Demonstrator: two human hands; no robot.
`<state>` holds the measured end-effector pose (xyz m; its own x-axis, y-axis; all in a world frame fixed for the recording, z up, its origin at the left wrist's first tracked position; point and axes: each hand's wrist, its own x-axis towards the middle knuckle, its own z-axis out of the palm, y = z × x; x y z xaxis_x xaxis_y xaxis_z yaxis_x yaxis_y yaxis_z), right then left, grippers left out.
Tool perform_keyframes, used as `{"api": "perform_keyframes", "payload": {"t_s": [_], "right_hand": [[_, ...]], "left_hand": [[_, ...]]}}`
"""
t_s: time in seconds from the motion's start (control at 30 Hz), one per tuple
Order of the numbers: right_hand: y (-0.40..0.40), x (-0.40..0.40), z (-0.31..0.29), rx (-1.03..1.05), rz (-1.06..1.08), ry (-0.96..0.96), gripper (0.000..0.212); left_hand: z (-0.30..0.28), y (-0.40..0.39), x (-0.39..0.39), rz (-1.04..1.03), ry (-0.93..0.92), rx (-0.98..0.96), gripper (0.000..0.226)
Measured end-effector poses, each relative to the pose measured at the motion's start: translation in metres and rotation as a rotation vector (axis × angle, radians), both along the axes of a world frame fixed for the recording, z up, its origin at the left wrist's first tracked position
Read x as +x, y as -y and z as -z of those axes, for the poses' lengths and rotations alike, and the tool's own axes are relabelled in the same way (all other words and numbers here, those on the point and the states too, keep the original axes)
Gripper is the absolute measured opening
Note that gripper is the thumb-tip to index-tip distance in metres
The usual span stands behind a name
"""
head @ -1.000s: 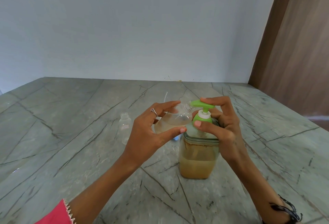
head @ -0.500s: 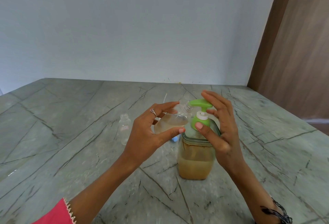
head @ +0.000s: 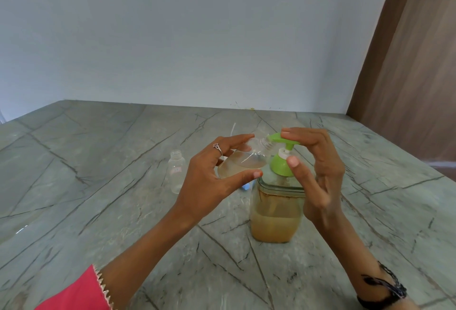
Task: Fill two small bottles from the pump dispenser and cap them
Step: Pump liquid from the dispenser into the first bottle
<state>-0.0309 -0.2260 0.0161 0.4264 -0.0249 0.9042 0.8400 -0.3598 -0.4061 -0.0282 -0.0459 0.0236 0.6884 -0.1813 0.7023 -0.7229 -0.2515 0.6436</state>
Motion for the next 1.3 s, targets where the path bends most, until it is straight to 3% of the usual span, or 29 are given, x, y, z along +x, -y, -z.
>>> {"api": "perform_keyframes", "payload": {"t_s": [0.23, 0.43, 0.73, 1.1, 1.3], "right_hand": [[-0.002, 0.001, 0.001, 0.031, 0.045, 0.026, 0.016], [-0.001, 0.004, 0.010, 0.045, -0.058, -0.016, 0.035], [-0.002, -0.001, 0.011, -0.048, -0.040, -0.038, 0.049], [-0.003, 0.001, 0.009, 0.007, 0.047, 0.024, 0.027], [-0.004, 0.001, 0.011, 0.011, 0.028, 0.016, 0.033]], "left_hand": [[0.000, -0.001, -0.001, 0.001, -0.005, 0.019, 0.048], [0.000, 0.000, 0.000, -0.005, -0.002, 0.029, 0.048], [0.000, 0.000, 0.000, 0.004, 0.004, 0.013, 0.049], [0.005, -0.002, 0.003, -0.018, 0.031, 0.048, 0.047], [0.004, -0.001, 0.003, -0.010, 0.035, 0.039, 0.048]]}}
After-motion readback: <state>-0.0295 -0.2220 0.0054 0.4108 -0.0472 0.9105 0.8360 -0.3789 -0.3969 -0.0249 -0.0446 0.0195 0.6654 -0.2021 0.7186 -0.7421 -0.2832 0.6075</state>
